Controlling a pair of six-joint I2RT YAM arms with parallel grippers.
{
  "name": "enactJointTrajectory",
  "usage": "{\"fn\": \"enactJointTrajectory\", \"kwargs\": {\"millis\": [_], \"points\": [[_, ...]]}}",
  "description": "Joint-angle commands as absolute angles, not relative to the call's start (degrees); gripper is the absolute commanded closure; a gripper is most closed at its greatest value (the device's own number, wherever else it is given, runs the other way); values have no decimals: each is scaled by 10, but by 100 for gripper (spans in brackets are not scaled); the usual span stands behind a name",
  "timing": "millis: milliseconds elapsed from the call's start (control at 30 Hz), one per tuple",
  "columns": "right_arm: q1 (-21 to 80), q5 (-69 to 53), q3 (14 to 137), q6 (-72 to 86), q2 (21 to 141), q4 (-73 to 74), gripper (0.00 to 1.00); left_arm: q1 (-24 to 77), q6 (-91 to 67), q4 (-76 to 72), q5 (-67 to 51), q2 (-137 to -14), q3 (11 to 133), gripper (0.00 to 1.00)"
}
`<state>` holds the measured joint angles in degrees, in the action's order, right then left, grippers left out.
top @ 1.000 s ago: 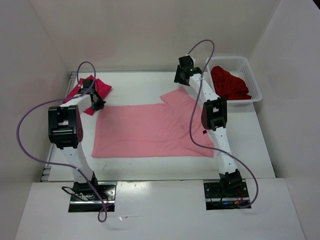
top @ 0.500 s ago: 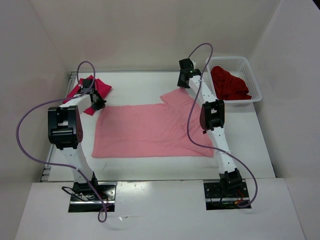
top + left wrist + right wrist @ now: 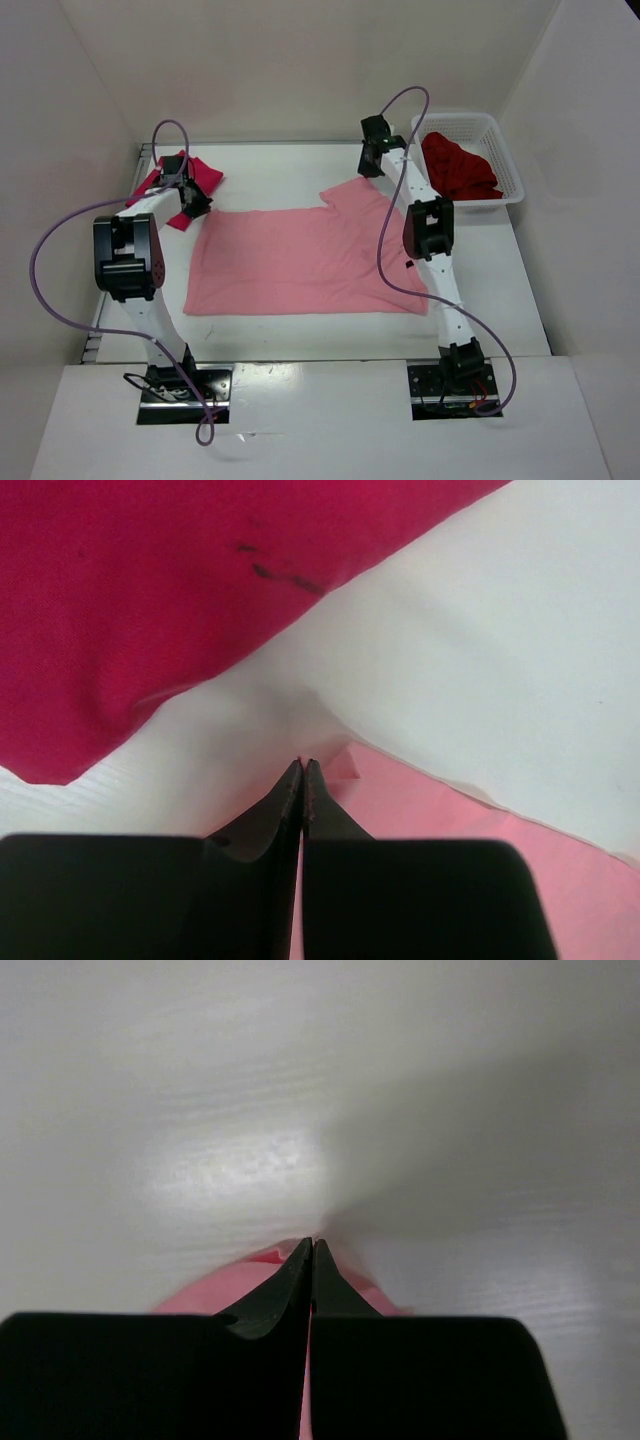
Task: Fold and stack the t-shirts
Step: Grap the side of the flattened tshirt furthest away from the robot with both arms
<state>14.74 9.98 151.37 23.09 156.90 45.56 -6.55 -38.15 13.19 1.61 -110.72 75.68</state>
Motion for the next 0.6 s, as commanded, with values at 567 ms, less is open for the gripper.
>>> {"fn": "enactJointTrajectory", "kwargs": {"millis": [567], "points": [[138,67,908,249,984,396,100,-84,-359,104,2,-906,633,100]]}}
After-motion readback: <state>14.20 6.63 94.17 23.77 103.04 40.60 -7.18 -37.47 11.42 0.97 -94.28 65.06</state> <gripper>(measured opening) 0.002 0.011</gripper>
